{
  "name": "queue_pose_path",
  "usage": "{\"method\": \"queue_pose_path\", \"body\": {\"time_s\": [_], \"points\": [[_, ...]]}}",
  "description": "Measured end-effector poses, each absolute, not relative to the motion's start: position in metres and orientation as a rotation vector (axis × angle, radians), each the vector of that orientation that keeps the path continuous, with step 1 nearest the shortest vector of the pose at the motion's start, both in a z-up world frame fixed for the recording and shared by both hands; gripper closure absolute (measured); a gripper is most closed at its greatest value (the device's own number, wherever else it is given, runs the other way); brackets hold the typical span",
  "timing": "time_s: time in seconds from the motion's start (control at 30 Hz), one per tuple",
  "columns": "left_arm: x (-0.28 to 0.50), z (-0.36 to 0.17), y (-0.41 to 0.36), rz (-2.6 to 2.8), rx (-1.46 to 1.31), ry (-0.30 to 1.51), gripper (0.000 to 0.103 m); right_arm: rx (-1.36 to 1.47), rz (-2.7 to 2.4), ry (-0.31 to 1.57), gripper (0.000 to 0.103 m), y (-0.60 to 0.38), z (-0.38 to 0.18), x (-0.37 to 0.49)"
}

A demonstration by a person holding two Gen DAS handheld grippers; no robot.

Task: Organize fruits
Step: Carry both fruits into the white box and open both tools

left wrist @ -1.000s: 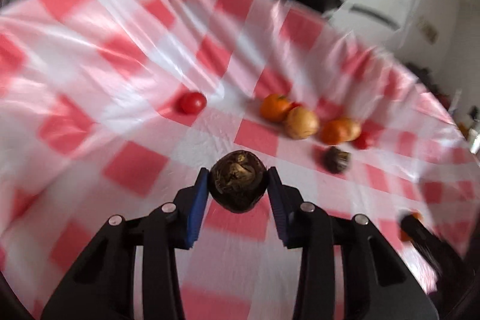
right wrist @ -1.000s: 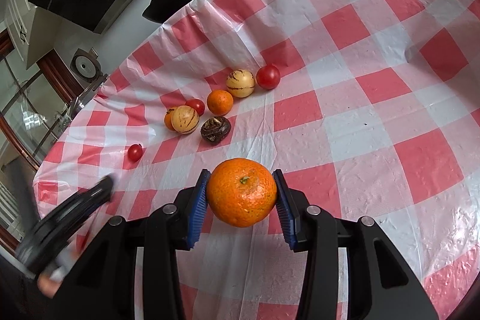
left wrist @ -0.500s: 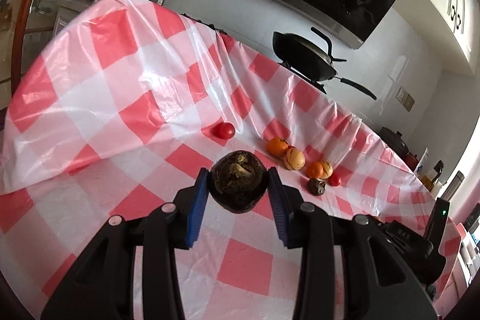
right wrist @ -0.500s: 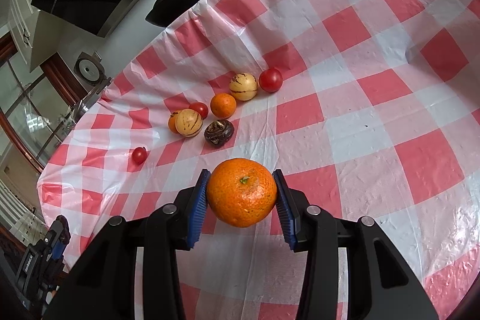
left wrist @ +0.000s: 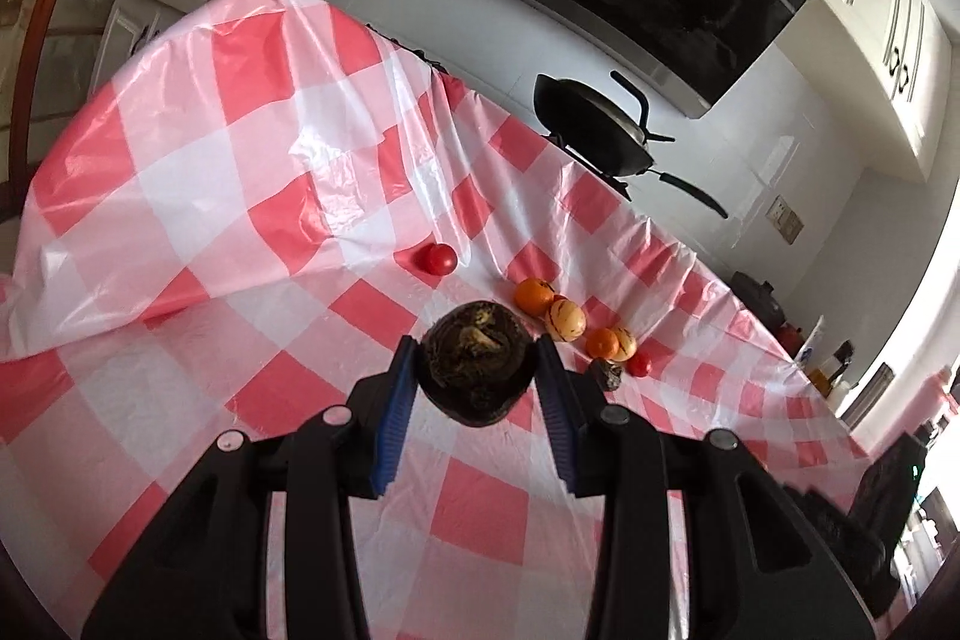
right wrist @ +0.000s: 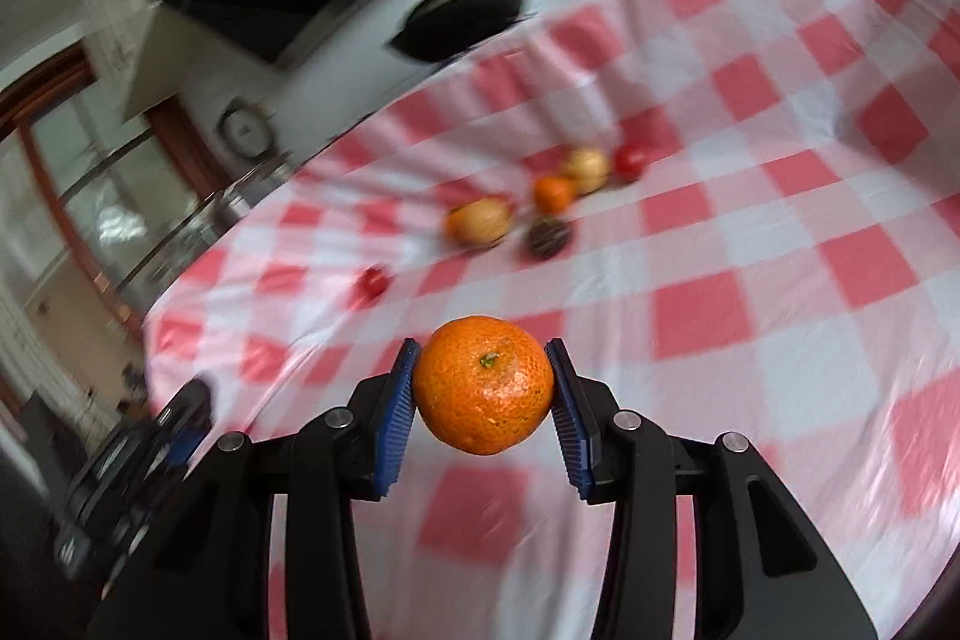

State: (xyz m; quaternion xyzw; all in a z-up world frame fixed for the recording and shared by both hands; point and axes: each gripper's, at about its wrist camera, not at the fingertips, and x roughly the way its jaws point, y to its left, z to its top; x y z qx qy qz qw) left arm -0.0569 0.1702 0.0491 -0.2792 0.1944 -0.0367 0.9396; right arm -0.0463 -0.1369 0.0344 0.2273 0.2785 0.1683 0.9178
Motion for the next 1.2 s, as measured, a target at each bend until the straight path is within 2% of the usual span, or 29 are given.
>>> {"method": "queue_pose_path", "body": {"time_s": [0.13, 0.33, 0.7, 0.93, 1.2], "points": [[-0.088, 0.053, 0.183, -0.074, -0.591, 0.364, 0.063, 0.388, 0.428, 0.608, 0.061, -0.104, 0.031, -0.074], [-0.162, 0.055, 0.202, -0.034, -0.455, 0.36, 0.063, 0.337, 0.555, 0.623, 0.061, -0.07, 0.032, -0.108], [-0.307, 0.05, 0.299, 0.239, -0.382, 0.392, 0.063, 0.109, 0.878, 0.634, 0.061, 0.023, 0.051, -0.186], [-0.36, 0.015, 0.358, 0.396, -0.456, 0.489, 0.063, -0.209, 1.168, 0.647, 0.061, 0.112, 0.043, -0.273], [-0.352, -0.066, 0.381, 0.501, -0.508, 0.782, 0.063, -0.609, 1.29, 0.873, 0.06, 0.208, -0.037, -0.325]]}}
